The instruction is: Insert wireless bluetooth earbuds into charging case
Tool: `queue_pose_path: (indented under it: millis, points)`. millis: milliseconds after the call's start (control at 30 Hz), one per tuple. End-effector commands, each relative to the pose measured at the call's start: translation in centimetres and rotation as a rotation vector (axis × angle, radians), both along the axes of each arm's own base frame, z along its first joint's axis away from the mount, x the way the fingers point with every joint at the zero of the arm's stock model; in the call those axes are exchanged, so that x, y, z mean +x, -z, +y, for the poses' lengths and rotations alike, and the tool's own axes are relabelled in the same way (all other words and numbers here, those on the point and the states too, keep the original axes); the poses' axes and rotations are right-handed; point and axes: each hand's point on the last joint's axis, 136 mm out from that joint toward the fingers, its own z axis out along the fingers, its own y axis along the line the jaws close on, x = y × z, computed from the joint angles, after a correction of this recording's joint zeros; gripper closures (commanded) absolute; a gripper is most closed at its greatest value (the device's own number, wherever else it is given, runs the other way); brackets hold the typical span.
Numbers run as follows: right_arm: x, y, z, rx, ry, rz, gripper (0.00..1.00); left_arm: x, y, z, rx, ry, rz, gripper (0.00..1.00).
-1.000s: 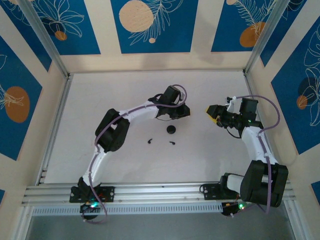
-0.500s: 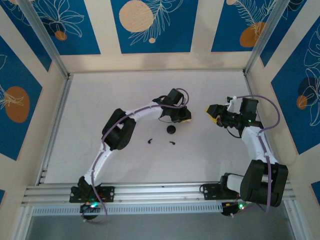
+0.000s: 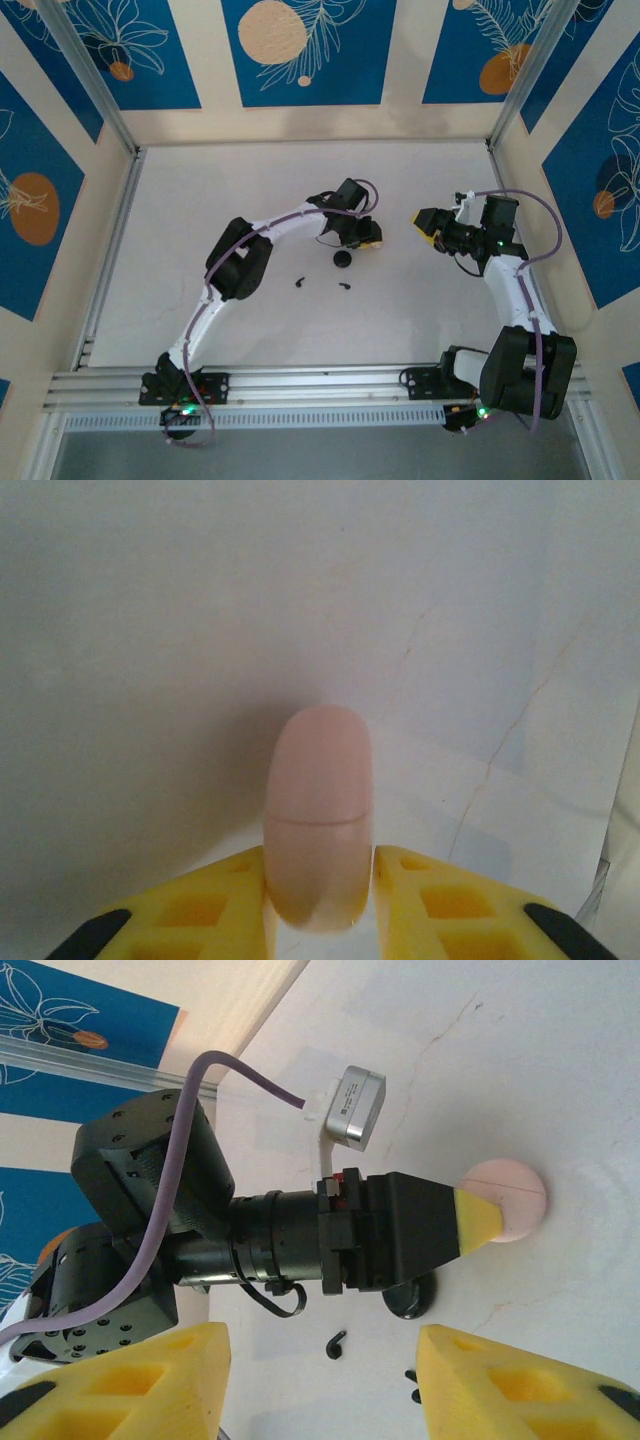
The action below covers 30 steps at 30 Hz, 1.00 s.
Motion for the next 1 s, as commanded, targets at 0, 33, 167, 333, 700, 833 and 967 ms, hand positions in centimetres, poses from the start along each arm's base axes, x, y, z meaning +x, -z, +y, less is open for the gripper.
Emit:
queue_pose_path:
  millis: [0,33,167,333,700,833,967]
  points:
    - [-0.7,-0.2,0.2,0.017,-0.003,0.011,0.48,-0.3,0.3,0.1,0.045,0.028,-0.008,0.70]
    - [-0.7,-0.2,0.2,0.015,-0.003,0.010,0.48,-0.2,0.2,0.4,0.059,0.029,-0.015,0.69]
    - [-0.8,-0.1,0.1,0.002,-0.002,0.007,0.48,0.0,-0.8,1.8,0.130,0.043,-0.071,0.60]
    - [-0.8,-0.2,0.1,-0.005,-0.006,0.007,0.46,0.5,-3.8,4.6,0.271,0.049,-0.167,0.53]
    - [-0.8,0.1,0.1,-0.016,-0.001,0.010,0.45,-1.8,-6.4,9.5,0.570,0.102,-0.234,0.47]
    - [-0.9,0.1,0.3,-0.015,-0.005,0.012,0.44,-2.6,-5.1,9.6,0.617,0.151,-0.228,0.47]
    - [-0.8,0.1,0.4,-0.007,-0.010,0.011,0.44,-3.1,-3.8,9.7,0.649,0.175,-0.208,0.46]
